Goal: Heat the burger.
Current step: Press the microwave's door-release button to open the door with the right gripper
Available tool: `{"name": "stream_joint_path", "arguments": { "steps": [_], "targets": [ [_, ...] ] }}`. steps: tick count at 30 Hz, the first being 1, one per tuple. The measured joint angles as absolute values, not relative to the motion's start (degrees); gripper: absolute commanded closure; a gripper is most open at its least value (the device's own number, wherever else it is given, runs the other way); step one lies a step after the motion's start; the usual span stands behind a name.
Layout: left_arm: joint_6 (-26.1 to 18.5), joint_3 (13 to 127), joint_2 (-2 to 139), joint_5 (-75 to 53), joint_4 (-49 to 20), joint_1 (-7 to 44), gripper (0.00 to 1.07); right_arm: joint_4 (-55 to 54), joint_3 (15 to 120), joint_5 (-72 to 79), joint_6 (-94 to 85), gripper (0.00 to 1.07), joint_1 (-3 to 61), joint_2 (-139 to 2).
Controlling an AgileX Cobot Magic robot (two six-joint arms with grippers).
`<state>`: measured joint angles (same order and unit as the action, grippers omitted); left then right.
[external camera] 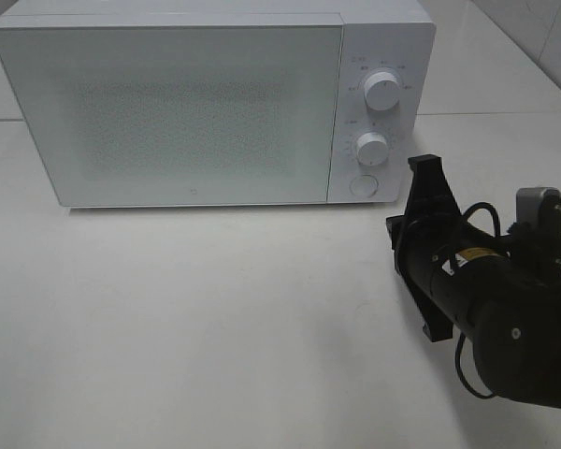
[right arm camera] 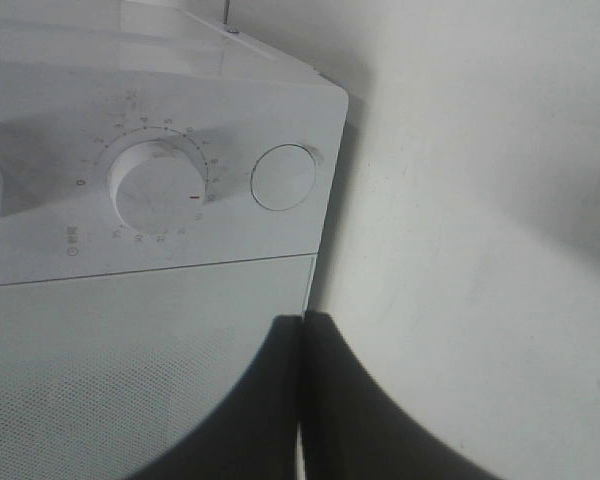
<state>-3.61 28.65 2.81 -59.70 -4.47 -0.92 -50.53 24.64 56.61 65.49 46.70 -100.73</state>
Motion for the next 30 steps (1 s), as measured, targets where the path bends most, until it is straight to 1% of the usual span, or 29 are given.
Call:
{"name": "stream_joint_path", "arguments": {
  "steps": [7,16,18,24,30],
  "targets": [
    [-3.61,28.65,2.81,-59.70,-4.47,-0.92,0.09,-46.52,29.28,54.66,65.49,1.06,42.51,-104.56],
    [-3.61,28.65,2.81,-59.70,-4.47,-0.92,0.09,-43.43,34.26,52.43,65.89,1.05,39.30,-108.00],
    [-3.61,28.65,2.81,-59.70,-4.47,-0.92,0.09,-42.80,36.44,50.65,67.38,1.04,37.76,-109.38],
    [-3.61,28.65,2.81,-59.70,-4.47,-0.92,0.09,-41.02,38.16,50.36,67.55,1.04,35.87,-110.41],
    [-3.61,28.65,2.81,-59.70,-4.47,-0.92,0.09,-35.52,41.14,50.08,72.94,1.04,33.40,-113.56]
  ]
}}
